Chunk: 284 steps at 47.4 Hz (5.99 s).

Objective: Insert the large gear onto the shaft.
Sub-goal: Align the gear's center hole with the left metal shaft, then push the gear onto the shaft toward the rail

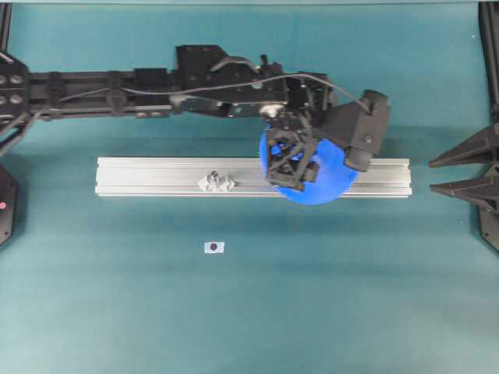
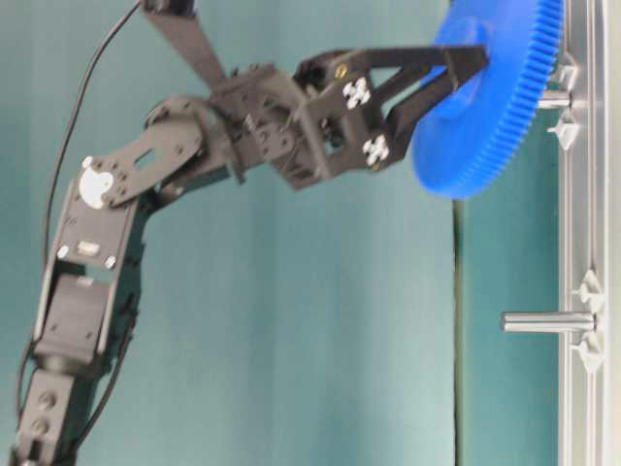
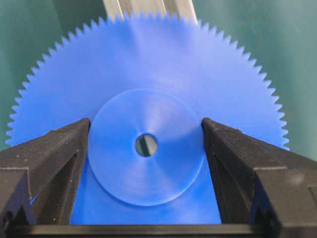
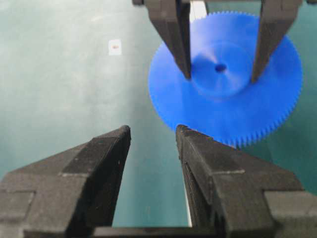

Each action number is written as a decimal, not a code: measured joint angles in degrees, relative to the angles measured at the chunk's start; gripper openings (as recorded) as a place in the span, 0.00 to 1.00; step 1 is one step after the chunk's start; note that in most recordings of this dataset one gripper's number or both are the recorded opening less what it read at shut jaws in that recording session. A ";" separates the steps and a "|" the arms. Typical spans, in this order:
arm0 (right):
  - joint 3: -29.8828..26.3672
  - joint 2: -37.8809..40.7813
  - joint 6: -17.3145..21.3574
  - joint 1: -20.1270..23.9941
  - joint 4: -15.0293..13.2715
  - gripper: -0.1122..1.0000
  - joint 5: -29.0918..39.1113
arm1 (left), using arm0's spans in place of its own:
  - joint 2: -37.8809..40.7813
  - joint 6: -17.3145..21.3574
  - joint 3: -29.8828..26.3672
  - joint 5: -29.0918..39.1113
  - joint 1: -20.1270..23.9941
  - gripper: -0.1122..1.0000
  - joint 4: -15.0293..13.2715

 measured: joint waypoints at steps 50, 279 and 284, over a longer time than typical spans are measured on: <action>0.00 0.00 0.00 -0.53 0.00 0.55 -0.09 | 0.88 -0.70 -2.11 -1.85 -1.49 0.80 0.00; -0.09 0.00 0.00 -0.62 0.00 0.55 0.00 | 1.93 -4.57 -6.50 5.71 -1.32 0.09 0.09; -0.09 0.00 0.00 -0.70 0.00 0.55 0.00 | 2.02 -4.57 -6.42 4.31 -1.32 0.09 0.09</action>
